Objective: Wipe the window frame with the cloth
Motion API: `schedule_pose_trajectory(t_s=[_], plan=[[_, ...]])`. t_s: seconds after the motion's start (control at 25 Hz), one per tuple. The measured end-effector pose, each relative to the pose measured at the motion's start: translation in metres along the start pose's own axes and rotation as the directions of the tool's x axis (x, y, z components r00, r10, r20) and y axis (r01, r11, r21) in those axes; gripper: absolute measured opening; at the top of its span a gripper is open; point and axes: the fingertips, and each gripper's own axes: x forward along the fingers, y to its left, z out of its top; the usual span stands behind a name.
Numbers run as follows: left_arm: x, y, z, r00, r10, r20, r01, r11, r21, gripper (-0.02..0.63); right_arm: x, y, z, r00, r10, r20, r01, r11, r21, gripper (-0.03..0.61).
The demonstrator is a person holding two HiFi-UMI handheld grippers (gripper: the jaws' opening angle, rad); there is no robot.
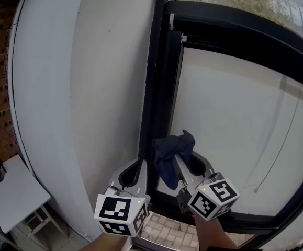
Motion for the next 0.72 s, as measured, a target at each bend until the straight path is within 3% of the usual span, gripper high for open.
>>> schedule_pose_trajectory(t_s=[0.2, 0.44, 0.72], plan=[[0.03, 0.0, 0.053, 0.995, 0.014, 0.1, -0.017, 0.999, 0.028, 0.0, 0.039, -0.012, 0.058, 0.997, 0.047, 0.062, -0.045, 0.998, -0.037, 0.084], [0.067, 0.003, 0.115, 0.978, 0.058, 0.2, -0.072, 0.995, 0.063, 0.0, 0.071, -0.026, 0.136, 0.985, 0.089, 0.145, -0.057, 0.977, -0.207, 0.086], [0.1, 0.005, 0.147, 0.965, 0.071, 0.254, -0.09, 0.994, 0.066, 0.0, 0.098, -0.029, 0.193, 0.973, 0.112, 0.203, -0.047, 0.953, -0.3, 0.086]])
